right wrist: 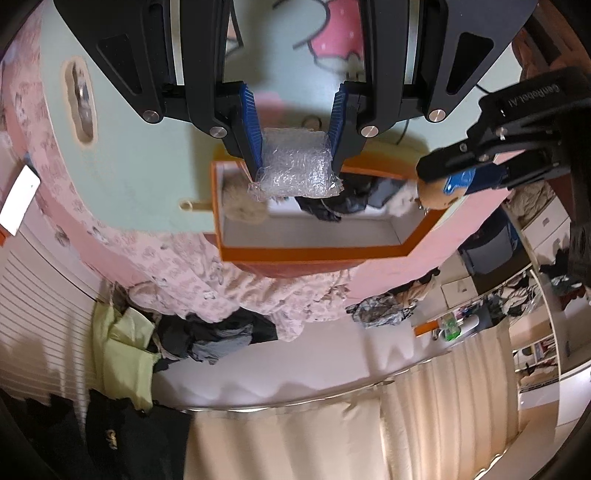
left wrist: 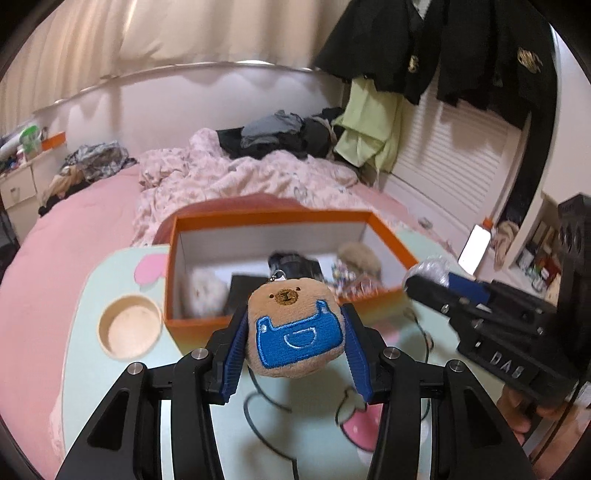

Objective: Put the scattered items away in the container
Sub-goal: 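Carry bubble-wrap bag and bear plush over box, open both tools into it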

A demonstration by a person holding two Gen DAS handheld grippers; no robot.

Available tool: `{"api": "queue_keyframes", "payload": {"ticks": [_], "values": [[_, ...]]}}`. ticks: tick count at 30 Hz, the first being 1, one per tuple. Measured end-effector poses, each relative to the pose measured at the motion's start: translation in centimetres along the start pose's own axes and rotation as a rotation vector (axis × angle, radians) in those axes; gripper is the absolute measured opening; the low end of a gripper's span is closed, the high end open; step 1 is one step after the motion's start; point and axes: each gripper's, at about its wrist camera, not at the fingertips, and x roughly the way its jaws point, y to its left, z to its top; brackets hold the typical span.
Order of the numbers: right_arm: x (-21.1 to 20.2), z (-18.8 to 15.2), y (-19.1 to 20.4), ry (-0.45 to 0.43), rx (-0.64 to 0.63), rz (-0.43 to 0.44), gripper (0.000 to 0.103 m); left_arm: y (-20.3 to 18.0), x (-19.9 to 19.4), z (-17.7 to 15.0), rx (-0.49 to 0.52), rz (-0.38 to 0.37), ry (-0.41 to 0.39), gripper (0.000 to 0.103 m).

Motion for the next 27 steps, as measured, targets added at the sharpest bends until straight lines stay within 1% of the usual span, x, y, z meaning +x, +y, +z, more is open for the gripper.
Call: {"api": "queue_keyframes", "payload": {"ticks": [7, 11, 15, 21, 22, 23, 24, 25, 26, 27], "values": [[3.4, 2.8, -0.1, 0.061, 0.014, -0.016, 0.034, 0.9, 2.0, 3.0, 0.003, 0.051, 0.011, 0.048], [4.8, 3.6, -0.2, 0.094, 0.019, -0.018, 0.034, 1.5, 3.1, 4.1, -0.012, 0.061, 0.013, 0.048], [6.0, 4.0, 0.0, 0.112, -0.004, -0.043, 0.034, 2.1, 4.3, 4.5, -0.038, 0.057, 0.031, 0.048], [7.1, 4.2, 0.3, 0.132, -0.021, -0.062, 0.034, 2.8, 5.3, 4.6, -0.049, 0.086, 0.043, 0.048], [7.2, 4.2, 0.3, 0.136, -0.023, -0.065, 0.034, 2.9, 5.4, 4.6, -0.052, 0.088, 0.042, 0.05], [7.4, 4.3, 0.3, 0.14, -0.024, -0.065, 0.034, 3.0, 5.5, 4.6, -0.056, 0.09, 0.04, 0.057], [7.6, 4.4, 0.3, 0.146, -0.023, -0.067, 0.035, 3.1, 5.5, 4.6, -0.062, 0.097, 0.035, 0.061], [7.7, 4.4, 0.2, 0.154, -0.018, -0.068, 0.036, 3.1, 5.5, 4.5, -0.07, 0.104, 0.036, 0.072], [7.8, 4.3, 0.1, 0.165, -0.007, -0.066, 0.04, 3.1, 5.3, 4.4, -0.082, 0.102, 0.035, 0.077], [7.9, 4.2, 0.0, 0.175, 0.009, -0.062, 0.043, 3.2, 5.0, 4.2, -0.094, 0.091, 0.024, 0.078]]}}
